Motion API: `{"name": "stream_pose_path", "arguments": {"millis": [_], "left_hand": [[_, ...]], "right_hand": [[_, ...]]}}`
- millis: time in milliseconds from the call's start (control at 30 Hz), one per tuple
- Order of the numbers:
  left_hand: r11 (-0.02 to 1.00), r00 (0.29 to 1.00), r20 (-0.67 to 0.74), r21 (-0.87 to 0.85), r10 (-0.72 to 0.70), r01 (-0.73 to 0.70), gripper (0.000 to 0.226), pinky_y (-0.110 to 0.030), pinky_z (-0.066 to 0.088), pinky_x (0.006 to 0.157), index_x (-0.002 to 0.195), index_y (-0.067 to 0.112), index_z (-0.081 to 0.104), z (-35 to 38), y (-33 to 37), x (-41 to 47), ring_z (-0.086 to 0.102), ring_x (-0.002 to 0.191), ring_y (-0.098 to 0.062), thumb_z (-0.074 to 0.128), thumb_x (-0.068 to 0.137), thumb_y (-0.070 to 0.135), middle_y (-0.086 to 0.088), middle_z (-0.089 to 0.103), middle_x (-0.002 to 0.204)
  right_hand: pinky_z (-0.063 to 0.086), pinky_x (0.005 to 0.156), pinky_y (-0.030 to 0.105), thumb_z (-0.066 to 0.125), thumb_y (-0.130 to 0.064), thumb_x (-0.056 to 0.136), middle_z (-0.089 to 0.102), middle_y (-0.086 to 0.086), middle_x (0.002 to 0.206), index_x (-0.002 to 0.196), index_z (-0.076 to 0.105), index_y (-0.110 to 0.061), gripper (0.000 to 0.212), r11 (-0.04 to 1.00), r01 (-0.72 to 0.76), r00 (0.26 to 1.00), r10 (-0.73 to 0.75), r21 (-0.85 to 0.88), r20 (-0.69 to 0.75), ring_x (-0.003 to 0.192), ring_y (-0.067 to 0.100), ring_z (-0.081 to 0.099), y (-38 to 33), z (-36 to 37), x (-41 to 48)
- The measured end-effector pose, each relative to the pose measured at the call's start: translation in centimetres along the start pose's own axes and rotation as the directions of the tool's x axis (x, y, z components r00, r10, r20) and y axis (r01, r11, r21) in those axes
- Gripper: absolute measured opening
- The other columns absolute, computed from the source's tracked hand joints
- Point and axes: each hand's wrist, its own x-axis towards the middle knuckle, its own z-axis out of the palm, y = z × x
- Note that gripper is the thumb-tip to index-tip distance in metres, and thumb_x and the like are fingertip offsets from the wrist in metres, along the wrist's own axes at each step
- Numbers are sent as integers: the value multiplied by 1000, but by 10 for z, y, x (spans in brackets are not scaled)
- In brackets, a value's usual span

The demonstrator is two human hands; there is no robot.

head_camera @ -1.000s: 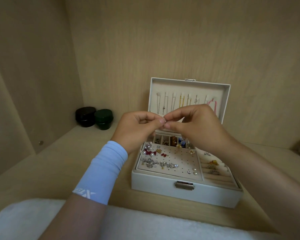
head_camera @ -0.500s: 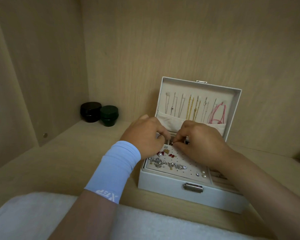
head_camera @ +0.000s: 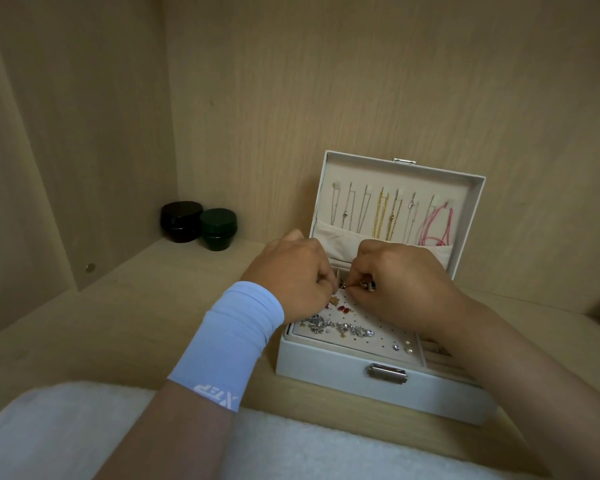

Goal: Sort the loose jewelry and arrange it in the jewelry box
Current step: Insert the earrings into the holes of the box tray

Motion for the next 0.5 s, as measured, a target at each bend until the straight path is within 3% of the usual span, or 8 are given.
{"name": "stream_pose_path", "arguments": {"millis": [167, 333, 500], "left_hand": [[1000, 1000, -2, -1, 5, -5, 28, -22, 34, 92, 92, 34, 78, 0, 0, -1, 41, 106, -7, 54, 90, 20, 19, 62, 106], [1000, 1000, 7, -12, 23, -23, 29, -26, 35, 96, 95, 38, 75, 0, 2, -1, 40, 107, -9, 54, 90, 19, 17, 60, 108], [999, 999, 18, -9, 43, -43, 26, -24, 29, 96, 94, 41, 76, 2, 3, -1, 37, 106, -6, 57, 89, 24, 20, 57, 107]], "right_hand": [[47, 57, 28, 65, -27, 86, 56, -16, 80, 78, 72, -32, 11, 1000, 28, 1000, -28, 9, 0, 68, 8, 56, -1, 2, -2], [49, 72, 29, 62, -38, 92, 60, -15, 92, 96, 75, -38, 13, 996, 37, 982, -52, 84, 181, 83, 5, 57, 6, -11, 1], [53, 83, 36, 63, -35, 94, 62, -19, 98, 99, 74, -38, 13, 986, -133, 984, 119, 103, 135, 93, 7, 61, 31, -23, 0]]}}
